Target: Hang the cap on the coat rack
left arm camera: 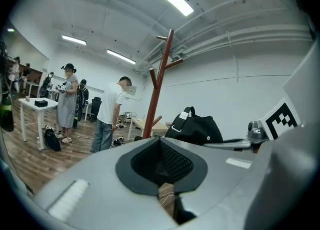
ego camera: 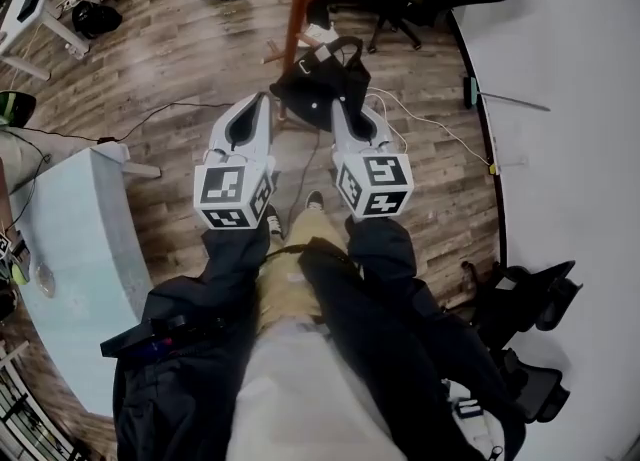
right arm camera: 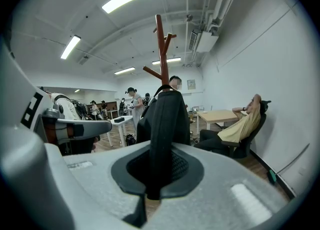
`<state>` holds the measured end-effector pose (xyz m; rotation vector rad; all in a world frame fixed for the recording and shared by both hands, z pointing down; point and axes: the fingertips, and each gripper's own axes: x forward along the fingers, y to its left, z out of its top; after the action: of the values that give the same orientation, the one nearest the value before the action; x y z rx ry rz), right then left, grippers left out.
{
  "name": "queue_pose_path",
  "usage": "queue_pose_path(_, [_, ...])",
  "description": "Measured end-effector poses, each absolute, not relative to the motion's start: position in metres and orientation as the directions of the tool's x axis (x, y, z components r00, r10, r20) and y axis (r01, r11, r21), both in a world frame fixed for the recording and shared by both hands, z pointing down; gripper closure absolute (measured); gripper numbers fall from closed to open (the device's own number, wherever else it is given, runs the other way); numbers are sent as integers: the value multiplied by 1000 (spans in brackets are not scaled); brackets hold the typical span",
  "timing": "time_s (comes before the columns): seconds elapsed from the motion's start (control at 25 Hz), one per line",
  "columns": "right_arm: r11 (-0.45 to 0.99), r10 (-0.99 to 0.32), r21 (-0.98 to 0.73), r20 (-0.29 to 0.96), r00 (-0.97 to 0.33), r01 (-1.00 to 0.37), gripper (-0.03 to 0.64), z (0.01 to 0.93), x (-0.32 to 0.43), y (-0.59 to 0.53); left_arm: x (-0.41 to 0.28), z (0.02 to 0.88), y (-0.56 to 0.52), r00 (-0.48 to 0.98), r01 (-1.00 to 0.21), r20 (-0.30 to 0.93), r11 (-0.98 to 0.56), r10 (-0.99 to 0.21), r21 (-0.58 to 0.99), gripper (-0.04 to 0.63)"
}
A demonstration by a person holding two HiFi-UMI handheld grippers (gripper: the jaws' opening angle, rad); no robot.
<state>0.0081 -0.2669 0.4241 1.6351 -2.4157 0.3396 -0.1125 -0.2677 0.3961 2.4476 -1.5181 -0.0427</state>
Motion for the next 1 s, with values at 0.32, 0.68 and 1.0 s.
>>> queue_pose_path(0.32, [429, -823, -88, 372, -429, -899, 611, 471, 11, -302, -96, 410, -306, 378, -916, 146, -347, -914, 200, 597])
queue_pose_path(0.68, [456, -764, -84, 473, -439, -886, 611, 533, 12, -332, -86, 436, -328, 352, -930, 219, -312, -910, 196, 597])
queue_pose_path(1.0, [473, -729, -93, 517, -448, -876, 611, 585, 0, -362, -91, 459, -332, 337, -937, 277, -291, -900, 193, 597])
